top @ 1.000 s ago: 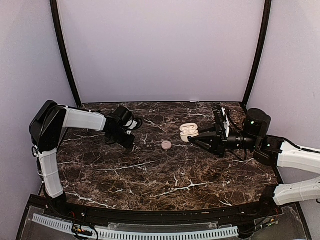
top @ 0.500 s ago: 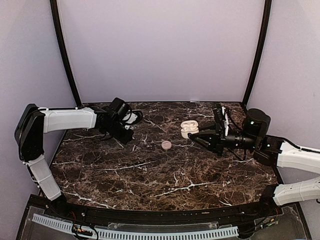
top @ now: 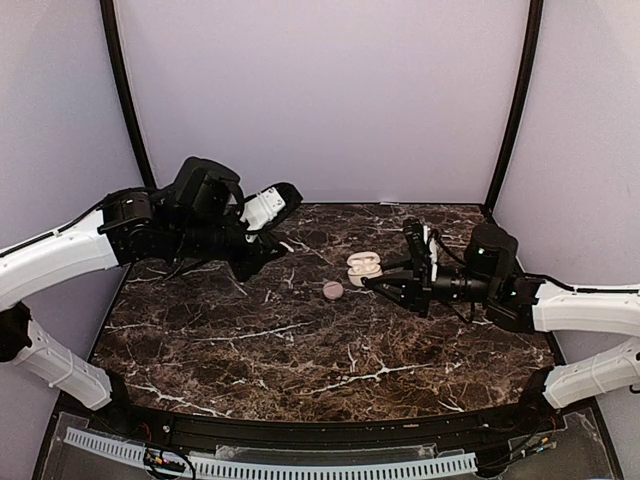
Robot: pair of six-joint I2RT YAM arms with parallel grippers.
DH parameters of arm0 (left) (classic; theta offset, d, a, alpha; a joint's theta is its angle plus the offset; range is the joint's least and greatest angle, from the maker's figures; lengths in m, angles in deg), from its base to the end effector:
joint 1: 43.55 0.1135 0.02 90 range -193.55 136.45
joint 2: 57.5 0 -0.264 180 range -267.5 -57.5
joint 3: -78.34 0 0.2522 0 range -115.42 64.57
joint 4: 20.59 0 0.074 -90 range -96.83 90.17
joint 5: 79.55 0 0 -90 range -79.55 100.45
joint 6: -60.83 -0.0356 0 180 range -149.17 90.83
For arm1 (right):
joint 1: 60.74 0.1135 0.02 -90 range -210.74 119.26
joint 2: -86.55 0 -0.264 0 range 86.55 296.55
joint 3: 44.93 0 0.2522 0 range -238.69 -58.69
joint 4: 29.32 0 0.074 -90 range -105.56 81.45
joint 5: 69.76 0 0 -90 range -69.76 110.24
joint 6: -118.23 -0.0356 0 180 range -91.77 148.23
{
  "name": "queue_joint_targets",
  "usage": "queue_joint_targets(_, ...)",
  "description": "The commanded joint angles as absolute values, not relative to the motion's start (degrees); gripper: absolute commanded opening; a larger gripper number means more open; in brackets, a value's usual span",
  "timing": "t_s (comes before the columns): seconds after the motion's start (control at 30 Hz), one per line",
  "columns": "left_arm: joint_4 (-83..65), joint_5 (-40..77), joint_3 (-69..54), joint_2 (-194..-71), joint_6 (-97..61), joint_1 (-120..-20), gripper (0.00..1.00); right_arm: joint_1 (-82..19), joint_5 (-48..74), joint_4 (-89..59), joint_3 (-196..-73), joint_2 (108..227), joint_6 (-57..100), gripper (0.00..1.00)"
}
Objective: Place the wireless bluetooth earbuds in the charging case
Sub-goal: Insert the right earbud into the right side groove of the charging case.
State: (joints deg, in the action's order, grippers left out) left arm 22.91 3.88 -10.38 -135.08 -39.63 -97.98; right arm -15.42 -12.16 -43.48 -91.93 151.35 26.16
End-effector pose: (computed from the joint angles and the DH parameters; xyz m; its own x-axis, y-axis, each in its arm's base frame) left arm 0.1796 -0.2441 0.3615 -0.1697 0.5473 -0.8195 0.7959 0.5665 0.2136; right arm 0.1633 0.1923 0.2687 -0.0799 -0.0374 -0.9961 -0.9741 0.2149 0.0700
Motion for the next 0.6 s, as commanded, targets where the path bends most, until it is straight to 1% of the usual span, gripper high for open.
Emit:
queue_joint_targets(0.0,27.28,0.29,-14.85,-132.86,-44.63,-103.11,0.08,-15.34,-15.88,-47.28,-91.79,152.63,27.35,0.0)
queue_joint_targets(0.17,29.42,-2.29,-18.53,-133.99,-47.97,-109.76,0.08,-14.19,-17.99,-48.17,-91.62,153.58,26.99,0.0)
queue_joint_targets(0.37,29.92,-4.27,-20.69,-136.09,-51.5,-115.19,0.07,-11.95,-18.99,-47.78,-91.45,154.05,29.62,0.0)
queue_joint_targets(0.57,31.11,-12.45,-22.75,-139.74,-53.42,-119.17,0.06,-10.86,-18.97,-46.09,-92.74,155.15,29.97,0.0)
